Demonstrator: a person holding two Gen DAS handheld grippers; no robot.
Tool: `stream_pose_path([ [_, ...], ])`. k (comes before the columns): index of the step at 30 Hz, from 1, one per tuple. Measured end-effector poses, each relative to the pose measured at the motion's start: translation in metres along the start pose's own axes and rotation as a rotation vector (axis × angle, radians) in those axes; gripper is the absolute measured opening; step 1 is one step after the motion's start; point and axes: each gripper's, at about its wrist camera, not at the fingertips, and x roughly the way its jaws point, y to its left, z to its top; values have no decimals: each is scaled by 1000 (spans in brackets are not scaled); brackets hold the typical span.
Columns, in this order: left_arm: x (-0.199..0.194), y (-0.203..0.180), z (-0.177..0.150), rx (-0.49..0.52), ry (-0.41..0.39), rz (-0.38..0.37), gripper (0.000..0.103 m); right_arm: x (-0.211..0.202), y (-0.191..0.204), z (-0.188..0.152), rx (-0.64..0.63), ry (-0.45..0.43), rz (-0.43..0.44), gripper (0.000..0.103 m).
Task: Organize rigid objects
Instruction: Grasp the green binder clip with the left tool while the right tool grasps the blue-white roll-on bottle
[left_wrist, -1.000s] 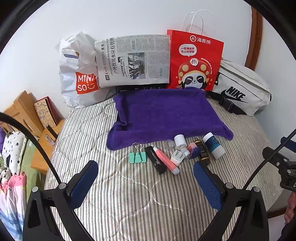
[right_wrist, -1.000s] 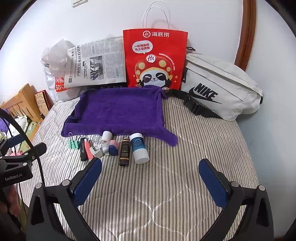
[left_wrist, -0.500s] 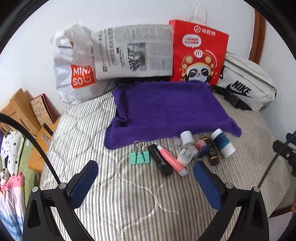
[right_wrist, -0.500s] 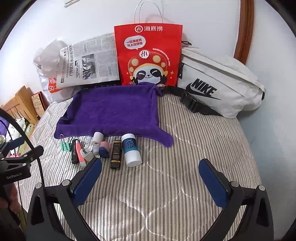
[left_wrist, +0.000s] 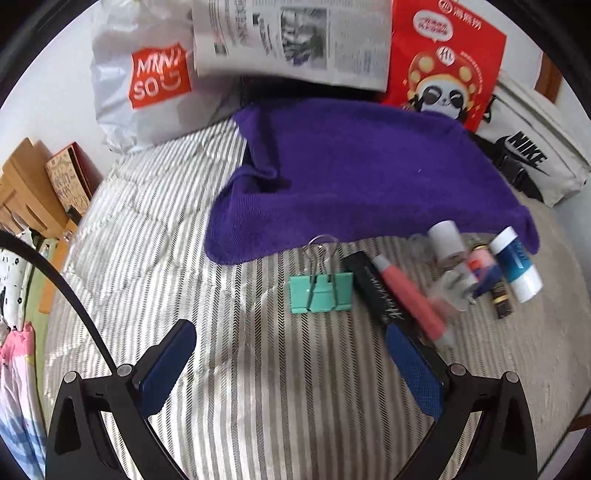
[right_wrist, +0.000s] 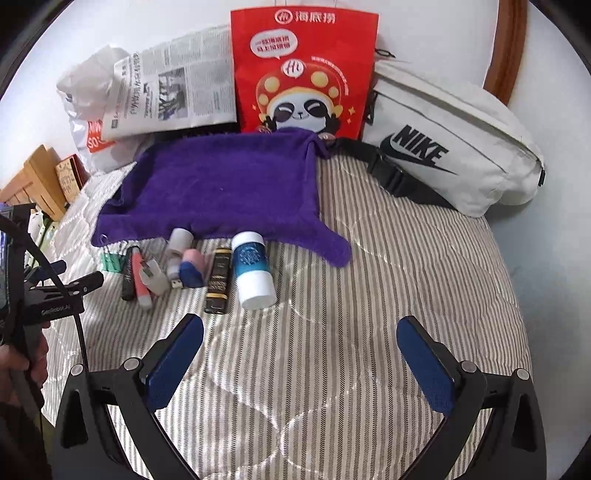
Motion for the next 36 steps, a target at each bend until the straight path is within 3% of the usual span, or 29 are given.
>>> stream_pose_path([
  [15, 40, 11, 8, -39, -21, -4, 101, 37, -17, -11, 8, 100, -50, 103],
  [28, 28, 11, 7, -1, -88, -28, 39, 66, 5, -5, -29, 121, 7, 102],
  [33, 29, 11, 6, 1, -109, -24, 39, 74, 11, 5, -39, 96, 24, 96],
  [36, 28, 10, 5, -1, -123, -22, 39, 83, 15, 13, -47, 82, 49, 85],
])
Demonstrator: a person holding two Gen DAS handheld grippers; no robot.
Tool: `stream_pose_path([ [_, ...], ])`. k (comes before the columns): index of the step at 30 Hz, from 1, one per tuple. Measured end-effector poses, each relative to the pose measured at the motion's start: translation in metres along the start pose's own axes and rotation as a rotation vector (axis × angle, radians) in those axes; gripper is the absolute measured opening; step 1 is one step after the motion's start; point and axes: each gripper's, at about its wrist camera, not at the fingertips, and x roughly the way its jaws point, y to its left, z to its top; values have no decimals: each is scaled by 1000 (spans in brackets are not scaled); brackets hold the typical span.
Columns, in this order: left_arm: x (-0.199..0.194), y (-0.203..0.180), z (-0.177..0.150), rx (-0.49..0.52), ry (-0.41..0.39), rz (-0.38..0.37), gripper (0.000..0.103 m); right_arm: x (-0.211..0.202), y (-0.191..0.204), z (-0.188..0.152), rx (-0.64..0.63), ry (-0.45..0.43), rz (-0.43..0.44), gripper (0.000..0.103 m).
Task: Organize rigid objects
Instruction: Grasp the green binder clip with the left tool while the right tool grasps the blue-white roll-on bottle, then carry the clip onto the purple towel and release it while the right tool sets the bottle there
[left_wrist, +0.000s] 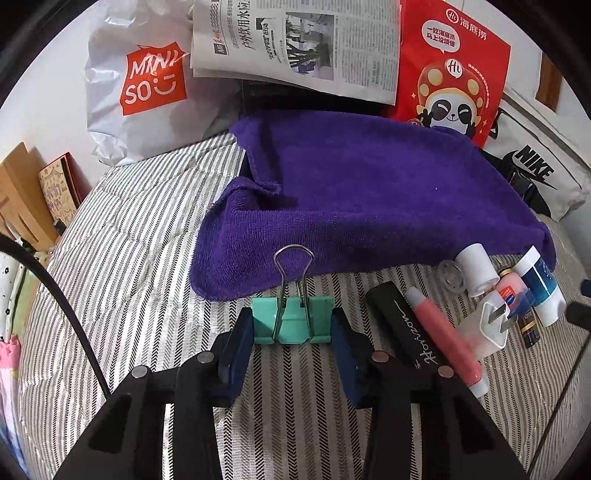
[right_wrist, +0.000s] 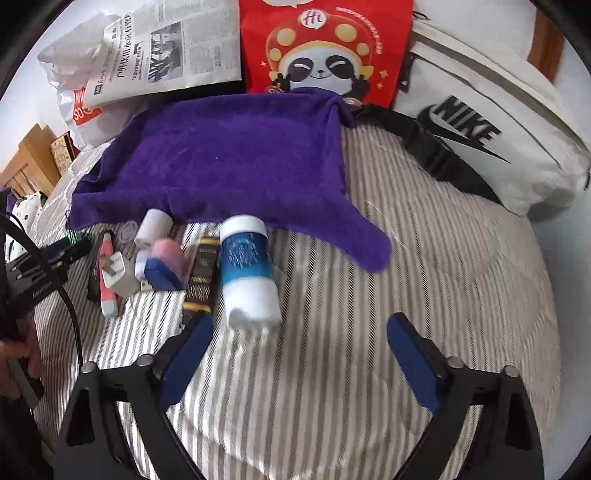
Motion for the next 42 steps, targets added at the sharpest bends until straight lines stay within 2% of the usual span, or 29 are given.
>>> stream_pose_path([
  [4, -2, 0, -3, 0, -12, 1, 40, 17, 4, 10, -15, 8, 76, 68],
  [8, -1, 0, -2, -4, -10, 5, 40, 35, 11, 19, -44, 19, 103, 54],
  [10, -2, 0, -3, -6, -14, 6, 40, 43, 16, 22, -54, 22, 118, 38],
  [11, -2, 0, -3, -6, -15, 6, 40, 45, 18, 23, -56, 19, 121, 37],
  [19, -2, 0, -3, -5, -15, 6, 40, 50, 31, 23, -124, -15, 64, 37],
  [25, -1, 0, -3, -5, -15, 6, 40, 48, 23, 16, -91, -56, 87, 37],
  [30, -2, 0, -2, -12, -13, 9, 40, 42, 28, 11, -126, -61, 53, 36],
  [36, -10, 3, 0, -32, 21, -3, 39, 33, 17, 0, -80, -30, 100, 36],
  [42, -23, 6, -4, -59, 27, -40, 39, 20, 5, -11, -42, -46, 119, 36],
])
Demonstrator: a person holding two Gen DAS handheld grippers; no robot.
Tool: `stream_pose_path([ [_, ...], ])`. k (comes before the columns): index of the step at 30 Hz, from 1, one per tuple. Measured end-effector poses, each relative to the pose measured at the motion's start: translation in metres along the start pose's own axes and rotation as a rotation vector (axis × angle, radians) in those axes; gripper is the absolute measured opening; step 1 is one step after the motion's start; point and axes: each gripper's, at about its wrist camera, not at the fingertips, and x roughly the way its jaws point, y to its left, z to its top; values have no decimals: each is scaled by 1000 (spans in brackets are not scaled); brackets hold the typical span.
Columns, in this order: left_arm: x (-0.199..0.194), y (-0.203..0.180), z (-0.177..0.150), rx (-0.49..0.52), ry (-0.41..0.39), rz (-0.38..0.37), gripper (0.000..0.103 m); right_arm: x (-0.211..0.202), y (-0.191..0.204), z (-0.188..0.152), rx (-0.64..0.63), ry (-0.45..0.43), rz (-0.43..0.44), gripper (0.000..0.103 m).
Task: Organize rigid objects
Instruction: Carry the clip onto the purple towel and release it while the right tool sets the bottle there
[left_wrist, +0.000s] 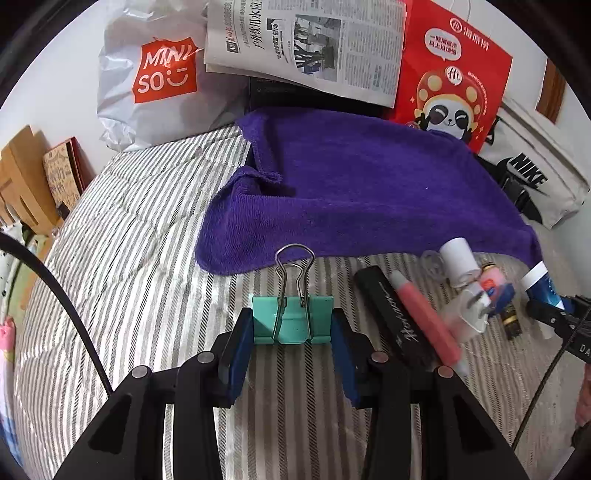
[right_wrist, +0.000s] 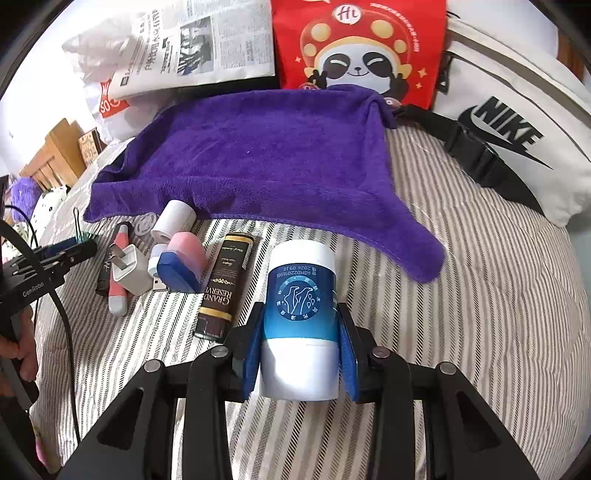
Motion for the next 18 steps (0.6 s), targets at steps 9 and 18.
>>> stream_pose_path([
  [9, -20, -4, 9, -5, -30, -47, 39, -25, -8, 7, 21, -49, 27, 37],
  [18, -34, -8, 21, 15, -65, -60, 39, -36, -9, 21, 5, -75, 10, 36],
])
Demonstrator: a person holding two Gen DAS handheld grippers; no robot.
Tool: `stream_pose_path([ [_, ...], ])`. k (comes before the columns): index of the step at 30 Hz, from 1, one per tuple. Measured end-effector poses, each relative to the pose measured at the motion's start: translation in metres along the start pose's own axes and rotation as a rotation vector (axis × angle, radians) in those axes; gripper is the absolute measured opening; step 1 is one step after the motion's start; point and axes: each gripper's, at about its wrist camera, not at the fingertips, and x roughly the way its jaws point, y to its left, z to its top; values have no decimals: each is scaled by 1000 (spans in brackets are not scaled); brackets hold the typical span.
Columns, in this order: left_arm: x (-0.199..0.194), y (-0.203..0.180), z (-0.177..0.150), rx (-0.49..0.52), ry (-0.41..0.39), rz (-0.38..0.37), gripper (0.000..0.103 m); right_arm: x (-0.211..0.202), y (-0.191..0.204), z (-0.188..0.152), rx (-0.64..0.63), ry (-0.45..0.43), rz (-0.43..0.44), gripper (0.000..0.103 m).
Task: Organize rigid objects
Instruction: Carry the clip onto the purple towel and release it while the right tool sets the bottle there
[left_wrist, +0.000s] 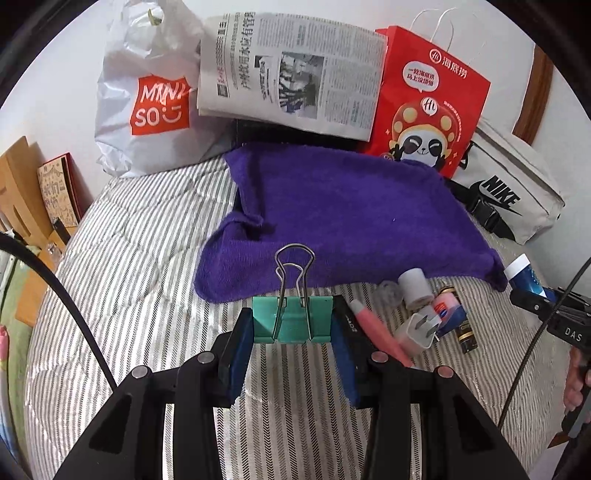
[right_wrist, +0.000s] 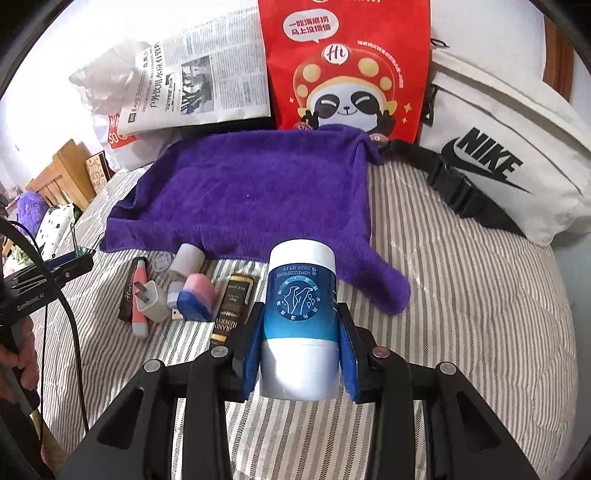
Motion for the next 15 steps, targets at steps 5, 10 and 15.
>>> stream_pose_path([
  [5, -10, 6, 8, -21, -21, -47, 39, 0, 2, 7, -10, -9, -1, 36],
  [10, -14, 7, 20, -13, -40, -58, 39, 3, 5, 13, -21, -12, 7, 36],
  [15, -11, 6, 34, -14, -52, -75, 39, 9, 7, 22, -27, -14, 13, 36],
])
